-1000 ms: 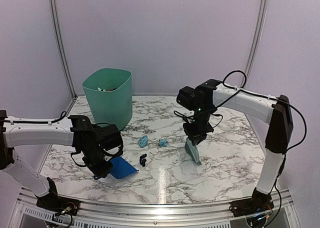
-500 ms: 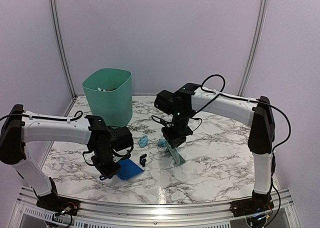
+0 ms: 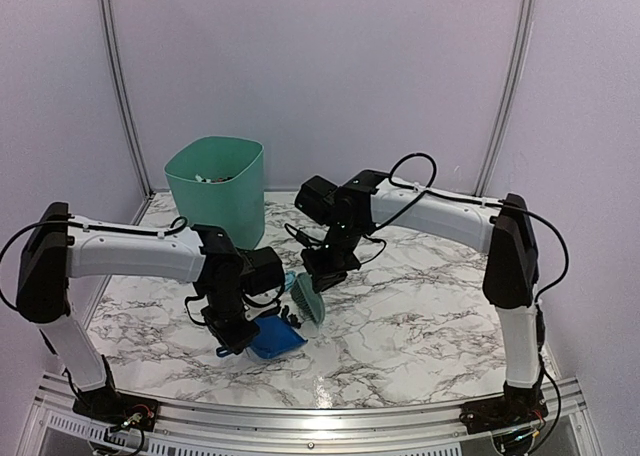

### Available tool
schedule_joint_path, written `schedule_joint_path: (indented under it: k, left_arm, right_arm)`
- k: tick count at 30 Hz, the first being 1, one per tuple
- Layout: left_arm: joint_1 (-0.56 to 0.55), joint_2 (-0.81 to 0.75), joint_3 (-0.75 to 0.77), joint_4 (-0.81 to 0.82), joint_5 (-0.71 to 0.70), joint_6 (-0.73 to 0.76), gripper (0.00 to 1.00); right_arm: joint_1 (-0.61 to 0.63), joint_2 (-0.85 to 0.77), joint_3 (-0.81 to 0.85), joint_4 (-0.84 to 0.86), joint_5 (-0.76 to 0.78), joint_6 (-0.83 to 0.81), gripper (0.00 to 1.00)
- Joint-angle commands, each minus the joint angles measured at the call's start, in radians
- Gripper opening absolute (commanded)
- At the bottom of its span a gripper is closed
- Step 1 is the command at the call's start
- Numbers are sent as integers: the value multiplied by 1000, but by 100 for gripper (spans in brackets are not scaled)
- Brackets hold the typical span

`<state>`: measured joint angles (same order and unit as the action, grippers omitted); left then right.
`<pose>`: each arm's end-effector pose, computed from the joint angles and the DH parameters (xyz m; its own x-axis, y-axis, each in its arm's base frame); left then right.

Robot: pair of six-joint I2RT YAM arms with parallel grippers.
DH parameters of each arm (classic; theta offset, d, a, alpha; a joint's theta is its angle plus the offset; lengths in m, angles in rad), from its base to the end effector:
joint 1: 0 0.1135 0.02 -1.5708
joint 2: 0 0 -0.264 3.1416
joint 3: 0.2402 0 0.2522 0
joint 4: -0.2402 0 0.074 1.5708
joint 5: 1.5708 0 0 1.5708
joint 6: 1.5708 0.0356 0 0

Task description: Sweep away the paper scraps from the table

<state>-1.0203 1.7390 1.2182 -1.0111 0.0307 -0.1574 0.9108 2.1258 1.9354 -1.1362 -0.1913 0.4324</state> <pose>0.1616 -0.2655 0.1944 -0.6499 0.7593 -0.0336 0.7600 0.6489 -0.0364 0.2628 0.3496 0.2447 -0.8770 -0.4590 -0.1422 -0.4805 0.8348 0.2688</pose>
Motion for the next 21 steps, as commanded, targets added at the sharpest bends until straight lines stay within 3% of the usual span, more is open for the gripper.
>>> schedule_joint_path:
  k: [1, 8, 21]
  left_arm:
    - [-3, 34, 36, -1, 31, 45, 0]
    - [-4, 57, 67, 10, 42, 64, 0]
    - [-31, -14, -8, 60, 75, -7, 0]
  right_arm:
    - [19, 49, -10, 26, -47, -20, 0]
    - [22, 28, -51, 27, -56, -63, 0]
    - [22, -206, -204, 65, -165, -141, 0]
